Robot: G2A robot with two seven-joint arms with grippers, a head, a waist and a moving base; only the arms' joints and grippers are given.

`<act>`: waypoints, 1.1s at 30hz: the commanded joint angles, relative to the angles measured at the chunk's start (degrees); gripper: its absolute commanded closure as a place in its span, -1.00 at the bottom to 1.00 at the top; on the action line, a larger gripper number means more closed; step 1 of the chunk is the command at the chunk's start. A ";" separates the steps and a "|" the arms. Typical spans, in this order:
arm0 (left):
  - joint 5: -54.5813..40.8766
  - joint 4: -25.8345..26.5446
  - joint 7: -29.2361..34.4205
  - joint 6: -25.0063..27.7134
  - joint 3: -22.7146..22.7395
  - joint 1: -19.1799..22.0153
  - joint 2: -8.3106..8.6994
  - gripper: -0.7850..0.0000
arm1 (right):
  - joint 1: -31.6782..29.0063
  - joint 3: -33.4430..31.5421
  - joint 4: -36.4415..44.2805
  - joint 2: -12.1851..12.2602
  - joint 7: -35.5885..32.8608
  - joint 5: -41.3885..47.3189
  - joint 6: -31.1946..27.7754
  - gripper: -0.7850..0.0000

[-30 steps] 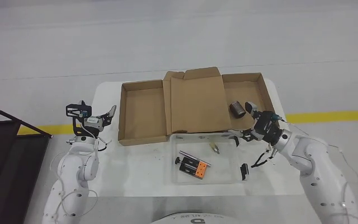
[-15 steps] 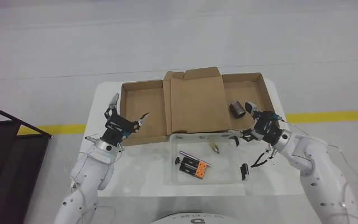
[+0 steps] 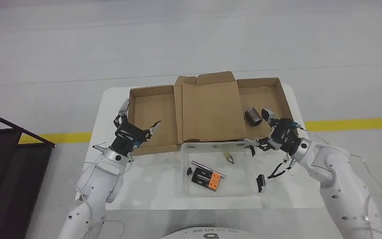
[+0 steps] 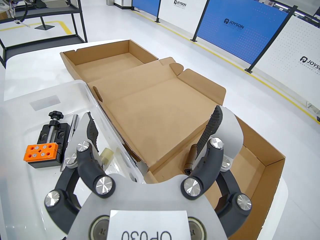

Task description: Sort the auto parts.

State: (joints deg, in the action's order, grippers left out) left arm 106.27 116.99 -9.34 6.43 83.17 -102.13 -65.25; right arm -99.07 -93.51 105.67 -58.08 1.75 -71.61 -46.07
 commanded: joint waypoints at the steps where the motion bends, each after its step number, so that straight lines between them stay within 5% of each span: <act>1: 0.00 0.00 0.00 0.01 0.00 0.00 0.00 -1.00 | 0.00 0.00 0.00 0.00 0.03 -0.03 -0.01 -1.00; 13: 0.00 0.00 0.00 0.01 0.00 0.00 0.00 -1.00 | 0.00 0.00 0.00 0.00 0.03 -0.03 -0.01 -1.00; 14: 0.00 0.00 0.00 0.01 0.00 0.00 0.00 1.00 | 0.00 0.00 0.00 0.00 0.03 -0.03 -0.01 -0.62; 15: 0.00 0.00 0.00 0.01 0.00 0.00 0.00 1.00 | 0.00 0.00 0.00 0.00 0.03 -0.03 -0.01 -0.21; 16: 0.00 0.00 0.00 0.01 0.00 0.00 0.00 1.00 | 0.00 0.00 0.00 0.00 0.03 -0.03 -0.01 -0.26; 17: 0.00 0.00 0.00 0.01 0.00 0.00 0.00 1.00 | 0.00 0.00 0.00 0.00 0.03 -0.03 -0.01 -0.48; 18: 0.00 0.00 0.00 0.01 0.00 0.00 0.00 0.33 | 0.00 0.00 0.00 0.00 0.03 -0.03 -0.01 -1.00; 33: 0.00 0.00 0.00 0.01 0.00 0.00 0.00 0.33 | 0.00 0.00 0.00 0.00 0.03 -0.03 -0.01 -1.00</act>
State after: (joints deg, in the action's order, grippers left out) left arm 106.27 116.99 -9.34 6.43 83.17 -102.13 -65.25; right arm -99.07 -93.51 105.67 -58.08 1.75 -71.61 -46.07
